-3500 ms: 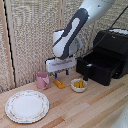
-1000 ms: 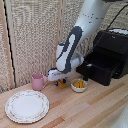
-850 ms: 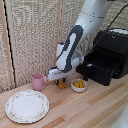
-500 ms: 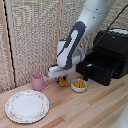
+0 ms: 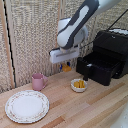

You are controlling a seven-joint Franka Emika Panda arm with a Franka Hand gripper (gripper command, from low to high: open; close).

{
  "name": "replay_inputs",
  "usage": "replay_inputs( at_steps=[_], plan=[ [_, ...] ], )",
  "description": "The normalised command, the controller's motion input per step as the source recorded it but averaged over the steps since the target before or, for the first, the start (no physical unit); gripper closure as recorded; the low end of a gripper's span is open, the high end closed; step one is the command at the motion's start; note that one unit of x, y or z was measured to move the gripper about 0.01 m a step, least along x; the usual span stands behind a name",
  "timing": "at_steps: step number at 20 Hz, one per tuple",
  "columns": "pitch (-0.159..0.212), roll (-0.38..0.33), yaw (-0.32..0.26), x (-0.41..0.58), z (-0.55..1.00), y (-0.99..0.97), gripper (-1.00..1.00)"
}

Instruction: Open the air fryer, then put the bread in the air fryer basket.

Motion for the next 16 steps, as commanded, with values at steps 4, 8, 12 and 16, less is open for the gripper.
replay_inputs(
  at_steps=[4,8,12,16],
  plan=[
    [0.001,0.0,-0.195,0.372,0.67,-0.45,1.0],
    [-0.032,-0.008,-0.208,0.406,0.48,-0.39,1.0],
    [-0.036,-0.01,-0.221,0.381,0.45,-0.36,1.0],
    [-0.026,0.0,-0.17,0.386,0.48,-0.57,1.0]
  ],
)
